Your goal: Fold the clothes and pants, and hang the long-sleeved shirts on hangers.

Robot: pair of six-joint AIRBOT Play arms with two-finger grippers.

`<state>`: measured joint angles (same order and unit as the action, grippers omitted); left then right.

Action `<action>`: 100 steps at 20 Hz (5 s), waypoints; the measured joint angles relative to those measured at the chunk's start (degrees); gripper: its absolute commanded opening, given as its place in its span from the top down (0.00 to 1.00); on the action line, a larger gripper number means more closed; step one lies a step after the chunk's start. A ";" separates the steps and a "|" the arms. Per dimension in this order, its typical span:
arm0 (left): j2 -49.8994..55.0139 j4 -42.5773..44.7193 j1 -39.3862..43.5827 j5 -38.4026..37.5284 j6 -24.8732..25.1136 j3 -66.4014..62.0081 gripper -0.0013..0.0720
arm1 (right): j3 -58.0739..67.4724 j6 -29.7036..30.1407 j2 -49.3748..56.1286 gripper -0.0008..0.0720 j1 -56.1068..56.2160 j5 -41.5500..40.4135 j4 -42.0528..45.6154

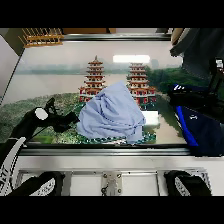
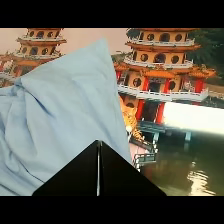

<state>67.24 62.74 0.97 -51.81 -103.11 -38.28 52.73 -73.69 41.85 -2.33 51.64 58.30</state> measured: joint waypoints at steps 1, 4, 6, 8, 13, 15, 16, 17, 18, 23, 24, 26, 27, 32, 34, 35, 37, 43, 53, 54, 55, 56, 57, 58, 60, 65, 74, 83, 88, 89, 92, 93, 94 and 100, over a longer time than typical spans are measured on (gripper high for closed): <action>0.92 -2.16 -0.42 0.50 1.11 1.09 0.16 | 0.00 0.00 0.00 0.97 0.00 0.00 -0.02; 4.57 -5.97 0.87 1.42 3.58 2.01 0.16 | 0.00 0.00 0.00 0.97 0.00 0.00 -0.02; 6.99 -7.06 2.67 1.66 4.70 0.83 0.83 | 0.00 0.00 0.04 0.97 0.00 0.04 -0.04; 8.94 -7.06 3.89 1.73 5.53 -1.44 0.97 | 0.00 -0.04 0.63 0.97 0.00 0.04 -0.04; 7.32 -3.32 2.84 0.26 6.05 -8.07 0.97 | 0.02 -0.94 8.81 0.36 0.00 -0.02 0.17; 5.01 -1.22 1.68 -0.17 6.16 -9.73 0.97 | 0.04 -1.09 15.74 0.15 0.00 -0.39 0.59; 3.80 -0.31 1.22 -0.55 6.16 -10.21 0.97 | 0.11 -1.11 19.87 0.15 0.00 -0.48 0.46; 2.82 0.39 0.96 -0.72 6.19 -10.56 0.97 | 0.28 -1.11 23.89 0.15 0.13 -0.63 0.11; 1.92 1.18 0.76 -0.83 6.19 -10.80 0.97 | 0.61 -1.09 28.13 0.15 0.42 -0.87 -0.68; 0.11 3.08 0.33 -1.09 6.34 -11.30 0.97 | 3.72 1.86 43.63 0.19 5.49 -0.96 -6.32; 0.00 3.26 0.31 -1.09 6.34 -11.32 0.97 | 4.55 2.34 45.53 0.19 6.97 -1.42 -7.21; -0.17 3.45 0.28 -1.09 6.34 -11.34 0.97 | 5.55 2.80 47.91 0.22 9.42 -2.56 -8.20; -0.20 3.50 0.28 -1.09 6.34 -11.34 0.97 | 5.86 3.04 48.59 0.47 10.34 -3.30 -8.63; -0.70 3.78 0.15 -1.29 6.32 -11.87 0.97 | 6.78 3.26 49.18 0.98 12.26 -5.60 -9.05; -2.62 4.35 -0.59 -2.16 6.27 -14.84 0.97 | 8.96 3.69 45.90 0.98 11.58 -5.70 -8.35; -4.33 4.46 -1.14 -3.04 6.19 -17.49 0.97 | 10.82 4.17 43.32 0.98 10.91 -5.57 -7.65; -8.81 4.76 -2.12 -4.79 6.19 -24.17 0.97 | 15.85 5.51 36.33 0.98 9.11 -4.66 -6.45; -25.51 4.83 -0.48 -4.90 6.08 -41.03 0.97 | 27.04 7.43 12.15 0.98 5.57 -3.67 -5.03; -35.08 5.16 3.32 -16.52 -2.29 -44.61 0.97 | 29.09 -1.36 -5.20 0.98 4.96 -1.79 7.37; -34.38 5.16 3.39 -20.20 -3.37 -43.58 0.97 | 29.11 -2.60 -4.96 0.98 4.98 -1.64 8.07; -33.66 5.14 3.45 -23.47 -4.26 -42.07 0.97 | 29.14 -3.82 -4.17 0.98 4.98 -1.60 8.41; -32.76 5.11 3.50 -26.58 -5.18 -39.82 0.97 | 29.14 -4.63 -2.89 0.98 5.01 -1.44 8.41; -31.80 4.94 3.52 -28.94 -5.64 -37.13 0.97 | 29.11 -5.49 -0.96 0.98 5.03 -1.33 7.85; -30.71 4.90 3.52 -30.34 -6.05 -34.27 0.97 | 29.11 -5.92 1.27 0.98 5.16 -1.31 6.88; -27.63 4.90 3.52 -30.10 -6.43 -28.13 0.97 | 29.11 -6.47 7.41 0.98 6.21 -2.19 5.29; -14.25 4.76 3.52 -13.35 -2.71 -19.61 0.97 | 29.11 -2.91 27.34 0.98 11.76 -15.89 3.63; 14.21 4.85 1.68 11.34 1.68 -34.73 0.05 | 29.24 -1.66 44.46 0.29 15.06 -35.82 2.99; 20.13 5.22 -10.19 -1.60 11.30 -36.39 0.05 | 25.64 -1.18 28.68 0.35 10.25 -13.97 6.51; 24.15 4.31 -14.75 -3.23 14.69 -30.36 0.05 | 17.38 -1.09 20.33 0.35 10.75 -3.48 5.99; 25.31 3.26 -15.10 -3.67 16.13 -30.18 0.05 | 16.04 -1.11 19.30 0.35 10.86 -2.38 5.25; 28.17 -0.63 -15.10 -4.66 20.11 -30.40 0.05 | 13.40 -1.11 17.49 0.35 11.21 -0.44 2.45; 28.81 -1.62 -14.84 -4.72 20.92 -30.69 0.05 | 12.94 -1.09 17.18 0.35 11.26 -0.09 1.66; 29.40 -2.40 -14.40 -4.76 21.57 -31.08 0.05 | 12.63 -1.09 16.96 0.35 11.28 0.20 1.09; 32.41 -3.13 -9.38 -5.29 23.12 -33.33 0.97 | 11.93 -1.14 16.41 0.34 11.26 1.33 -0.50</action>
<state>99.66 59.61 -8.40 -57.10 -79.99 -71.61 64.66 -74.83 58.26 8.93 52.97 57.80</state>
